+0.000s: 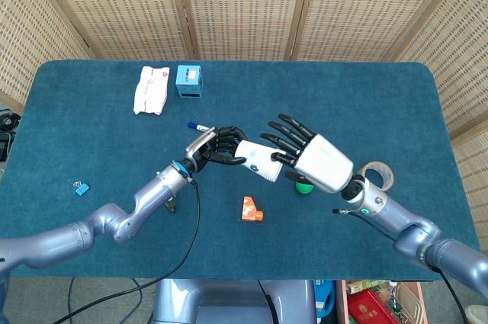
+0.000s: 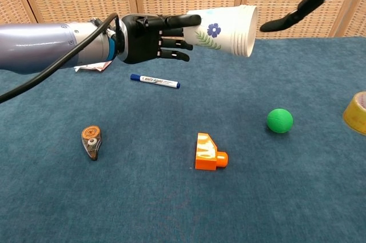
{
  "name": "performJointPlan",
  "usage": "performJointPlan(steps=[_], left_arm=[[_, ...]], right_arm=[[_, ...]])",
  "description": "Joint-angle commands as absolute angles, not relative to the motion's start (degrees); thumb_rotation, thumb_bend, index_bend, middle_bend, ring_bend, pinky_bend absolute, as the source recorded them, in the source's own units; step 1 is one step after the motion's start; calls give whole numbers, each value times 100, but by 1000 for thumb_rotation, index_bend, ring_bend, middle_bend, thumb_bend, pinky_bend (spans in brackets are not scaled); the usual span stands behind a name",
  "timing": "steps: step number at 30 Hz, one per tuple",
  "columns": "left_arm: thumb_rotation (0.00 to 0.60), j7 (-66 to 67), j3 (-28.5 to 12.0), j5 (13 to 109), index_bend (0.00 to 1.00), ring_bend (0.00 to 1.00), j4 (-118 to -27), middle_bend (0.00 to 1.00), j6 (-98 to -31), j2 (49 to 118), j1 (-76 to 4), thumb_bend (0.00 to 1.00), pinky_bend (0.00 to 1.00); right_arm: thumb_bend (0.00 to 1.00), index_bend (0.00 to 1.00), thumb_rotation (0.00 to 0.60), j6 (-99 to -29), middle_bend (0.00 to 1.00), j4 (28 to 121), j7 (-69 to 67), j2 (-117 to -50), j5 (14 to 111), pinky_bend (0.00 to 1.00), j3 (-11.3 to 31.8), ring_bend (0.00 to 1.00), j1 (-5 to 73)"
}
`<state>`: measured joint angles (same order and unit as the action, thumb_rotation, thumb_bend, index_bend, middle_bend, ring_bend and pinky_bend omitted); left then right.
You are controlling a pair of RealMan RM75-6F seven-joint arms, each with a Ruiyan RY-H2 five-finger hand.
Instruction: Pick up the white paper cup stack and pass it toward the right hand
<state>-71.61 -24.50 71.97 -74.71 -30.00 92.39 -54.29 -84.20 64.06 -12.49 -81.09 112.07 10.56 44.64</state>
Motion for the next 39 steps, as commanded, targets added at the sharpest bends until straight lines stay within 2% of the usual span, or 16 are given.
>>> performJointPlan(steps=[1,26,36,39], left_arm=[[600,-7186,-2447,7211,525,528,-7443,544,-2971,9272,-5443,109,514],[600,-7187,-2367,7267,525,528,-7247,545,-2852,9443,-5482,123,514],[600,-7165,-2365,7278,525,528,-7229,545,-2839,9488,-5483,124,514],[600,-7179,-2363,7301,525,528,-7240,544,-2842,9492,-5475,125,514]], right_arm=[[178,497,600,-8292,298,6418,-1180,-8199,11177,148,997,141,4595],[435,572,600,-8420,345,6124,-897,-8525,10967,159,837,163,4929],[563,643,600,-8504,342,6038,-880,-8554,10925,163,744,163,4972],[630,658,600,-8501,341,5984,-805,-8559,10936,163,709,163,4996]])
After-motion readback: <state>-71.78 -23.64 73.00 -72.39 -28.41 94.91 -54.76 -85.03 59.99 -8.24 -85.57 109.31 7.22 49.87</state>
